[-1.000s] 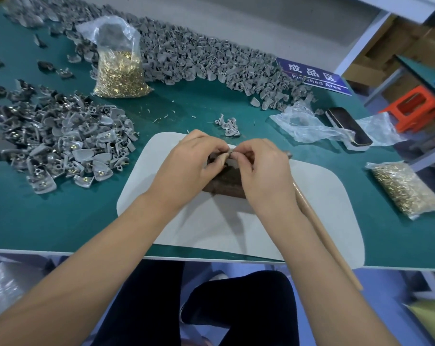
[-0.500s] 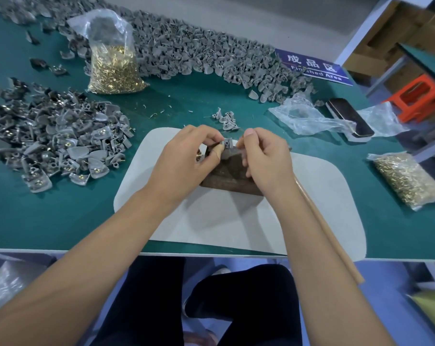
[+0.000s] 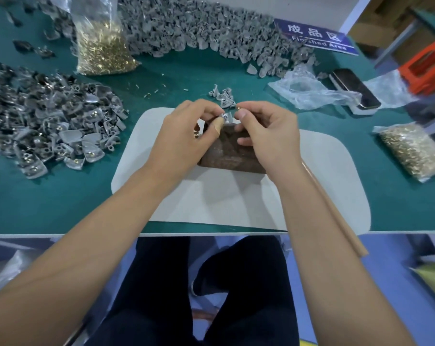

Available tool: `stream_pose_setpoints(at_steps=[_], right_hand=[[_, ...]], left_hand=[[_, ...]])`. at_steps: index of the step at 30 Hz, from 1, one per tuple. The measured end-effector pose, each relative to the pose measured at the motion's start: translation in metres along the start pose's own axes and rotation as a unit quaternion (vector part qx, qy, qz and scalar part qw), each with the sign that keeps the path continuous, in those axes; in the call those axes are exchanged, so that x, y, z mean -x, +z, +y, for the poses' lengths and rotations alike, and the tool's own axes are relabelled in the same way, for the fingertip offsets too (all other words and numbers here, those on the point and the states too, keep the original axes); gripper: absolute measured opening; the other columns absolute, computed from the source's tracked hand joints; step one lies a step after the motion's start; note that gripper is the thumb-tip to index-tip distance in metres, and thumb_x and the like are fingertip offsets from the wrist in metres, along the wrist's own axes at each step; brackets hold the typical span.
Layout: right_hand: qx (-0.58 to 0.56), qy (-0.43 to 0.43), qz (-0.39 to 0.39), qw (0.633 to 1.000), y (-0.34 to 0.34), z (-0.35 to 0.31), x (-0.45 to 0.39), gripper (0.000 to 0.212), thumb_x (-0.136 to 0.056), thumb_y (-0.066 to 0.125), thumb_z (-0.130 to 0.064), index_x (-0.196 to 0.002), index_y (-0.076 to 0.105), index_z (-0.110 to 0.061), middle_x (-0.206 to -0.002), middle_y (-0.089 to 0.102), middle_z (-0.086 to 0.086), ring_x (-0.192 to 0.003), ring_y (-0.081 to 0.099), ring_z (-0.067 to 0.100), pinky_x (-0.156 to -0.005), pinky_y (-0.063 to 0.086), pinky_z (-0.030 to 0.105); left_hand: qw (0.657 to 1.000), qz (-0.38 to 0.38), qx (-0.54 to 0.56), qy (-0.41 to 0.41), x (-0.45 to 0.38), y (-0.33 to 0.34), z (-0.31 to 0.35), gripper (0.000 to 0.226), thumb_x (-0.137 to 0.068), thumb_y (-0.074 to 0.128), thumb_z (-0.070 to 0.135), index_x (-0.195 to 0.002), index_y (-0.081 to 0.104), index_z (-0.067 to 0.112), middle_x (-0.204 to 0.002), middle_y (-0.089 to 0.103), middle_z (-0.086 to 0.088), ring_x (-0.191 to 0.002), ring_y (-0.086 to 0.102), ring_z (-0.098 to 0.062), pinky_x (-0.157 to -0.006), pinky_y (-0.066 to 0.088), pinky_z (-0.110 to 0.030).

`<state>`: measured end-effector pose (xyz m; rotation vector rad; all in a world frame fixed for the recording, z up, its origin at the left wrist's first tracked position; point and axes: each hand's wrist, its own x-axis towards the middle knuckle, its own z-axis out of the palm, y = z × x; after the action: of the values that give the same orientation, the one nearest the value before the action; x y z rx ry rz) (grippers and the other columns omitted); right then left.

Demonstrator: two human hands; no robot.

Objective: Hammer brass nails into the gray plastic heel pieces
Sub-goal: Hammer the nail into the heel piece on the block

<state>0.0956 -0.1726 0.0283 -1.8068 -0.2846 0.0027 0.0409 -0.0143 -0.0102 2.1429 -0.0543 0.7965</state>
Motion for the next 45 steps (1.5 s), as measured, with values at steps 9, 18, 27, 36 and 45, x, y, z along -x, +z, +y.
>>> stream_pose_setpoints(at_steps=[9, 18, 27, 36, 45], right_hand=[[0.029, -0.007, -0.01, 1.0, 0.0, 0.0, -0.001, 0.009, -0.094, 0.073, -0.016, -0.086, 0.074, -0.019, -0.072, 0.07, 0.0, -0.065, 0.065, 0.007, -0.056, 0.055, 0.021], [0.042, -0.044, -0.025, 0.998, -0.003, 0.002, 0.006, 0.017, -0.089, 0.074, -0.009, -0.082, 0.076, -0.024, -0.071, 0.072, -0.008, -0.067, 0.067, 0.005, -0.058, 0.057, 0.021], [0.073, -0.095, -0.035, 0.992, -0.001, 0.007, 0.003, 0.007, -0.092, 0.072, -0.019, -0.093, 0.079, -0.022, -0.077, 0.074, -0.01, -0.07, 0.07, 0.006, -0.054, 0.058, 0.021], [0.089, -0.042, -0.057, 0.994, -0.003, 0.002, -0.003, 0.016, -0.092, 0.067, -0.02, -0.079, 0.072, -0.026, -0.07, 0.069, -0.007, -0.058, 0.065, 0.008, -0.055, 0.06, 0.029], [0.07, -0.017, -0.089, 0.993, -0.01, -0.001, -0.003, 0.003, -0.087, 0.076, -0.006, -0.084, 0.075, -0.009, -0.071, 0.071, -0.002, -0.046, 0.061, 0.012, -0.05, 0.054, 0.026]], left_hand=[[0.999, 0.029, 0.005, -0.015, -0.001, 0.0, 0.002, 0.009, -0.095, 0.062, 0.027, -0.102, 0.067, 0.025, -0.09, 0.063, 0.026, -0.092, 0.06, 0.001, -0.073, 0.042, -0.01], [1.0, -0.006, -0.008, 0.014, 0.001, -0.002, 0.003, 0.014, -0.094, 0.067, 0.02, -0.107, 0.072, 0.022, -0.092, 0.062, 0.025, -0.096, 0.061, -0.009, -0.083, 0.046, -0.018], [0.999, -0.014, -0.011, 0.028, -0.001, -0.001, 0.002, 0.015, -0.094, 0.067, 0.018, -0.107, 0.074, 0.019, -0.092, 0.061, 0.029, -0.093, 0.06, -0.01, -0.086, 0.049, -0.025], [1.0, -0.025, -0.003, 0.006, -0.001, -0.001, 0.004, 0.016, -0.094, 0.067, 0.016, -0.108, 0.074, 0.018, -0.098, 0.072, 0.01, -0.094, 0.061, -0.012, -0.083, 0.047, -0.024], [0.999, -0.029, -0.021, 0.023, -0.001, -0.003, 0.005, 0.016, -0.094, 0.067, 0.015, -0.107, 0.076, 0.014, -0.098, 0.073, 0.007, -0.094, 0.061, -0.018, -0.085, 0.05, -0.033]])
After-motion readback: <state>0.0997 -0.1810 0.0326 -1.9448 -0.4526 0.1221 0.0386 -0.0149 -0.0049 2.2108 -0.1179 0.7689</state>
